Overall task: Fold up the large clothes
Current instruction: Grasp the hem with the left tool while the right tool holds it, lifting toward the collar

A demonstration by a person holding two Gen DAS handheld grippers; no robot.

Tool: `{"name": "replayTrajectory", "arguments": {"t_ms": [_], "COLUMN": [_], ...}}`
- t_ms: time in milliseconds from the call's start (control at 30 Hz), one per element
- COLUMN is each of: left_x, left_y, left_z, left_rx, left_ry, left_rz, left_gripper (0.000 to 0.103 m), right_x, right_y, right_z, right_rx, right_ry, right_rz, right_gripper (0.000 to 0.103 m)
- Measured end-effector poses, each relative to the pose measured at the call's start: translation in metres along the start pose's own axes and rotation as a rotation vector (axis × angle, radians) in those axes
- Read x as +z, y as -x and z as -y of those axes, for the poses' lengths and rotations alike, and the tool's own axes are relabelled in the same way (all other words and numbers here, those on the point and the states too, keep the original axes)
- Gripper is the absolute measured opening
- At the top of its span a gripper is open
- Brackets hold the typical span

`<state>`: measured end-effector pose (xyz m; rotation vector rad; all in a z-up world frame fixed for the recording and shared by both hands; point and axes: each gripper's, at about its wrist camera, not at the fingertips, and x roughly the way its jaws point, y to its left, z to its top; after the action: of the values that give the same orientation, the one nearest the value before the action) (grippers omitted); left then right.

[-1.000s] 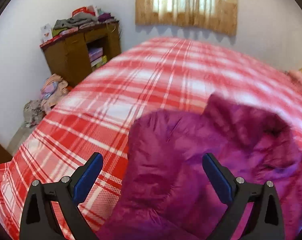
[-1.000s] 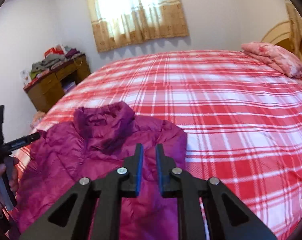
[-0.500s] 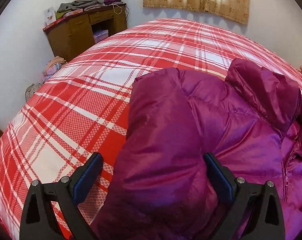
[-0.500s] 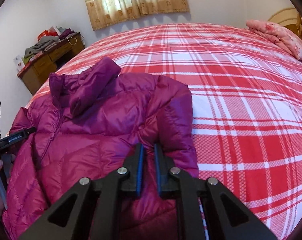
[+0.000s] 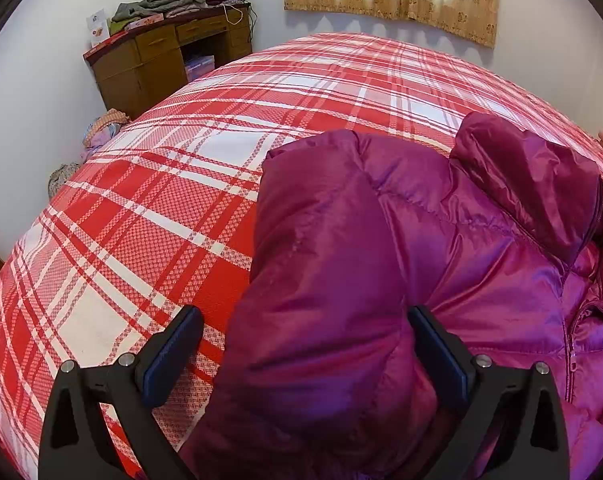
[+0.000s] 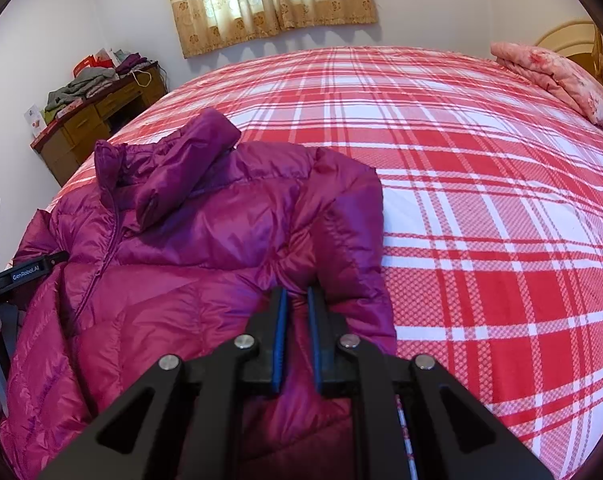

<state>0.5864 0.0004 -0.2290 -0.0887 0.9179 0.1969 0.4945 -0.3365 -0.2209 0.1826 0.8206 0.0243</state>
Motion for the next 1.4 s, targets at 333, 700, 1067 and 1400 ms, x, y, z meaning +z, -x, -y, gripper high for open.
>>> {"name": "replayTrajectory", "arguments": {"t_ms": [333, 700, 1067, 1400], "left_x": [0.0, 0.0, 0.071, 0.134], "left_y": [0.0, -0.001, 0.054, 0.007], "left_z": [0.0, 0.0, 0.003, 0.086], "left_rx": [-0.003, -0.001, -0.12, -0.084], "left_ry": [0.0, -0.003, 0.011, -0.088], "left_rz": [0.0, 0.001, 0.025, -0.04], "left_gripper": [0.102, 0.102, 0.102, 0.102], "right_x": [0.0, -0.001, 0.021, 0.115], "right_y": [-0.002, -0.003, 0.021, -0.003], "right_z": [0.001, 0.003, 0.003, -0.035], "right_rx": [0.016, 0.028, 0.06, 0.026], "right_ry": [-0.012, -0.017, 0.03, 0.115], "right_rz": [0.0, 0.001, -0.004, 0.026], "right_gripper": [0.013, 0.013, 0.084, 0.088]}}
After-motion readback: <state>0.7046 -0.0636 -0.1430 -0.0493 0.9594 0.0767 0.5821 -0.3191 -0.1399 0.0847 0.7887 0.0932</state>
